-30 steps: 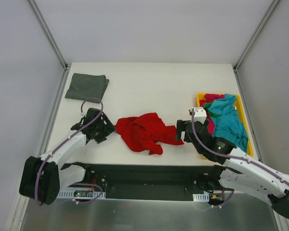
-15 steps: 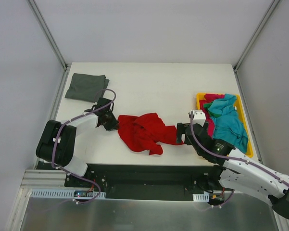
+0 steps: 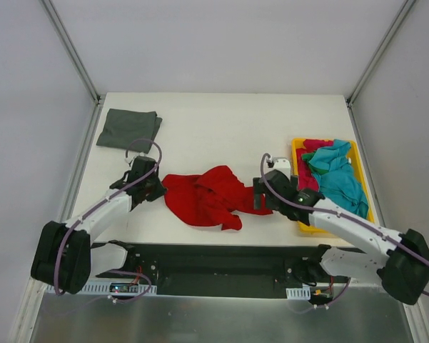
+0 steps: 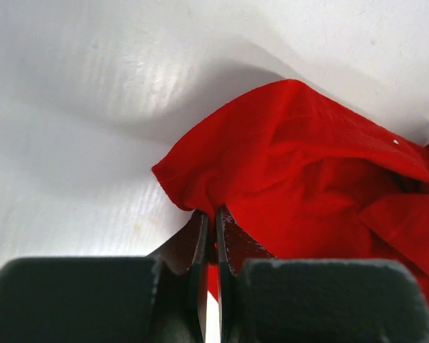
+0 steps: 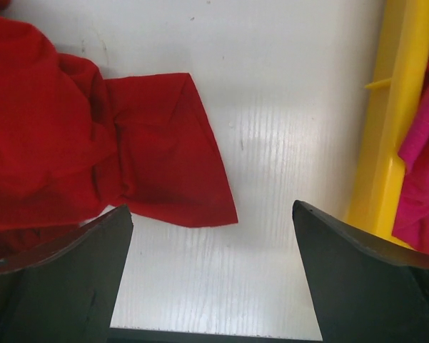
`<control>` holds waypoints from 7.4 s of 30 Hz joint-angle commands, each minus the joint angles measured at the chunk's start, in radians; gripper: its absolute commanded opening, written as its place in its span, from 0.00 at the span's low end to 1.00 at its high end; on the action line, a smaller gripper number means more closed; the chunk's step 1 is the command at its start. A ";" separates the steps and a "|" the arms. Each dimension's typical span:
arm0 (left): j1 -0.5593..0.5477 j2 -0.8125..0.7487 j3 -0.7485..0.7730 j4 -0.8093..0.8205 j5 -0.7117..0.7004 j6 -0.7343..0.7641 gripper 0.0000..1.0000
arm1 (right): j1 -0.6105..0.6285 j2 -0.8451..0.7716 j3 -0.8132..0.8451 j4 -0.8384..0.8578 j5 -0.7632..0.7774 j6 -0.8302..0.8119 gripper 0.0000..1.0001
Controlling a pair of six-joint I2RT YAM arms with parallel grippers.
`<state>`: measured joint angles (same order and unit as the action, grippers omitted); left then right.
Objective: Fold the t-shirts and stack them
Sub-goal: Flatten out the tshirt
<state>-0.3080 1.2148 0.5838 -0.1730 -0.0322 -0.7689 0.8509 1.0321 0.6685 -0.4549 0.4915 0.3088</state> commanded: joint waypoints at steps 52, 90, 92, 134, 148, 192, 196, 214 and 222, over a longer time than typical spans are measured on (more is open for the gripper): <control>-0.002 -0.224 0.043 -0.152 -0.189 0.082 0.00 | -0.135 0.598 0.433 -0.082 0.054 -0.278 0.01; -0.002 -0.600 1.009 -0.266 -0.299 0.296 0.00 | -0.134 -0.172 1.203 -0.305 -0.170 -0.464 0.01; -0.002 -0.577 0.883 -0.276 -0.433 0.286 0.00 | -0.135 -0.101 1.163 -0.301 0.003 -0.493 0.01; 0.216 -0.528 0.065 -0.399 -0.057 -0.026 0.99 | 0.195 0.557 0.267 0.045 -0.232 0.156 0.96; 0.216 -0.459 0.048 -0.395 -0.074 -0.052 0.99 | -0.231 0.736 0.371 -0.048 -0.352 -0.003 0.96; 0.225 0.176 0.117 -0.160 -0.143 -0.055 0.48 | -0.309 -0.380 -0.156 0.044 -0.343 -0.002 0.96; 0.225 0.230 0.123 -0.137 -0.104 -0.049 0.36 | -0.311 -0.451 -0.201 0.012 -0.355 0.035 0.96; 0.225 0.108 0.007 -0.057 -0.044 -0.007 0.00 | -0.026 -0.227 -0.110 -0.080 -0.249 0.113 0.97; 0.225 -0.058 -0.070 -0.048 -0.057 0.002 0.00 | 0.232 0.244 0.175 -0.177 -0.013 0.196 0.96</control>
<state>-0.0898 1.2251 0.5385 -0.2089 -0.0856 -0.7944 1.0279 1.1168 0.6880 -0.5381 0.3016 0.4374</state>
